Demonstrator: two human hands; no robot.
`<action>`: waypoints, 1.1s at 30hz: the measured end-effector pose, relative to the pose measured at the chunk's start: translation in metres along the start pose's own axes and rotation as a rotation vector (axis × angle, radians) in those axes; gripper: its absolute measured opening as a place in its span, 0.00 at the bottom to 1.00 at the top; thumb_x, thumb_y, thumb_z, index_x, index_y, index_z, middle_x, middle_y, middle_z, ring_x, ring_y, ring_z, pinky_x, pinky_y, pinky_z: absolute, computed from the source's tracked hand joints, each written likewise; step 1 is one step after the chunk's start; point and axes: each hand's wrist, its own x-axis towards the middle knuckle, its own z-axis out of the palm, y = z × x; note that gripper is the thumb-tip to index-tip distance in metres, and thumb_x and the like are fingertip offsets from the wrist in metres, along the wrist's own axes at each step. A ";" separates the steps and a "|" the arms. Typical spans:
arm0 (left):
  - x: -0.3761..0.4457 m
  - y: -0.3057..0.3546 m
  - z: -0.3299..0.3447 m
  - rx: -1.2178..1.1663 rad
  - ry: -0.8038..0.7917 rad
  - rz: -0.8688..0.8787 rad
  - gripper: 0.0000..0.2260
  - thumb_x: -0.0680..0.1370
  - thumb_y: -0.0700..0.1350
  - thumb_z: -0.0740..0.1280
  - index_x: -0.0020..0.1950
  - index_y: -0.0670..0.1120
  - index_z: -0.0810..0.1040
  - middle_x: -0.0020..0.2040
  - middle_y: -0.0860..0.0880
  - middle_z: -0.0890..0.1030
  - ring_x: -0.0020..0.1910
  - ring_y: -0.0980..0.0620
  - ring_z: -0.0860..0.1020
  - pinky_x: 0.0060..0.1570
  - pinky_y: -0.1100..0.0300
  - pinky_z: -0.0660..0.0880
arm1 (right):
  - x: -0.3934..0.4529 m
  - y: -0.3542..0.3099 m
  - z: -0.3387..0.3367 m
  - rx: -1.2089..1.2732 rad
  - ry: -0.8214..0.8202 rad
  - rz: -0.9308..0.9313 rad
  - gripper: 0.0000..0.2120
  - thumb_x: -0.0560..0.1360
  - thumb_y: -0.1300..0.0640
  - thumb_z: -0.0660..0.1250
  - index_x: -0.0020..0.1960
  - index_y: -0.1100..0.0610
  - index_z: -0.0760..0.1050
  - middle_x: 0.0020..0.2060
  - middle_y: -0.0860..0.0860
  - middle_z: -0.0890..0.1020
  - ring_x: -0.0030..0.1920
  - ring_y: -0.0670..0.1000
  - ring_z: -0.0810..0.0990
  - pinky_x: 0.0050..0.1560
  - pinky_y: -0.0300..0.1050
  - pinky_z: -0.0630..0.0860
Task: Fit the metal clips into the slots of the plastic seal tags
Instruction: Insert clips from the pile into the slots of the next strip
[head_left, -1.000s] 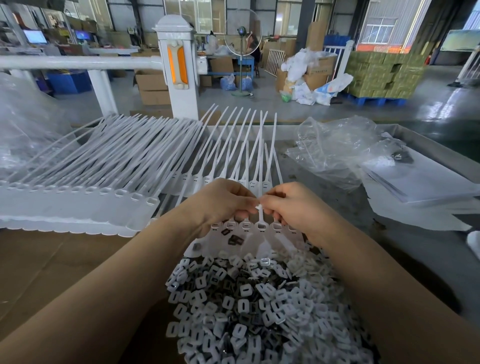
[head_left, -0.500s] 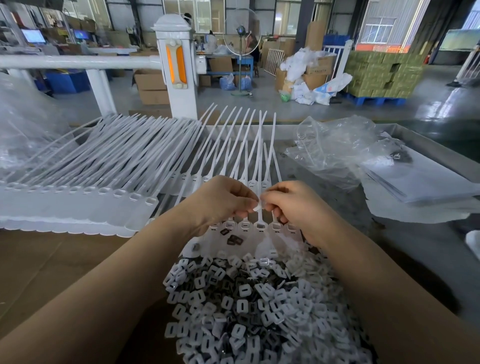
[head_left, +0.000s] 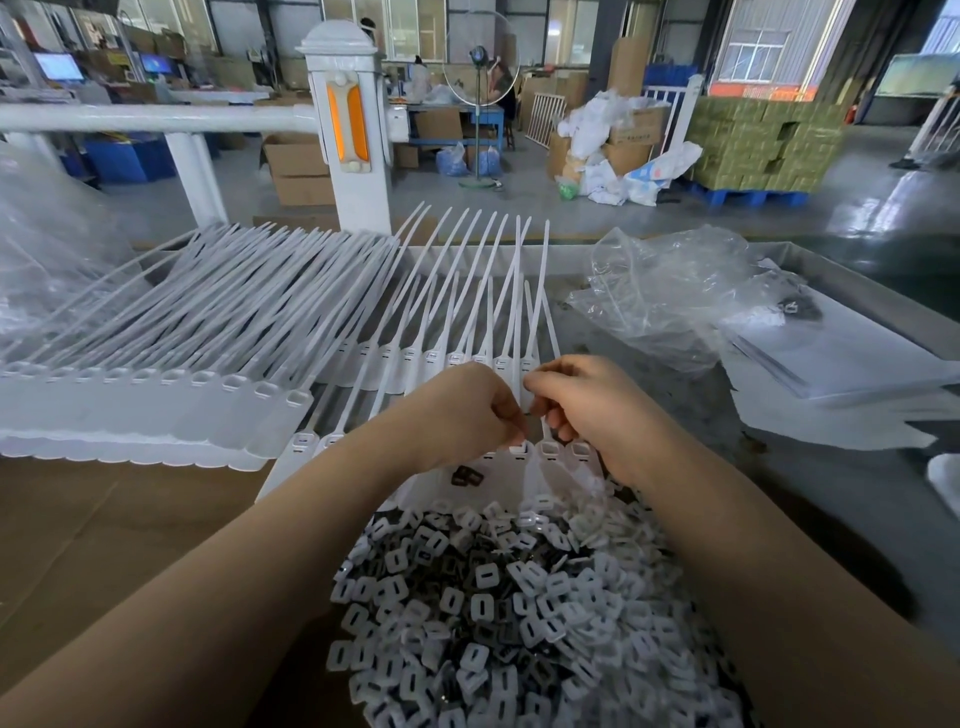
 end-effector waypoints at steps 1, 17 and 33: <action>0.000 0.000 0.000 -0.008 -0.006 -0.004 0.05 0.76 0.45 0.71 0.47 0.46 0.86 0.45 0.44 0.85 0.44 0.45 0.83 0.47 0.51 0.81 | 0.000 0.000 0.000 0.000 -0.003 0.001 0.06 0.78 0.56 0.65 0.47 0.57 0.78 0.31 0.48 0.81 0.31 0.49 0.73 0.35 0.46 0.71; 0.005 -0.001 0.002 -0.266 -0.057 -0.190 0.07 0.70 0.41 0.76 0.39 0.48 0.79 0.38 0.51 0.80 0.39 0.54 0.76 0.36 0.60 0.68 | 0.002 0.002 0.001 -0.032 -0.002 0.002 0.05 0.78 0.54 0.65 0.49 0.55 0.78 0.33 0.48 0.81 0.33 0.49 0.74 0.36 0.46 0.72; -0.008 -0.023 -0.030 -0.129 -0.207 0.068 0.06 0.71 0.42 0.76 0.42 0.52 0.82 0.32 0.58 0.77 0.32 0.62 0.74 0.35 0.71 0.72 | -0.001 0.000 -0.001 -0.031 -0.017 -0.007 0.06 0.78 0.57 0.64 0.48 0.59 0.79 0.33 0.49 0.81 0.34 0.50 0.73 0.35 0.45 0.71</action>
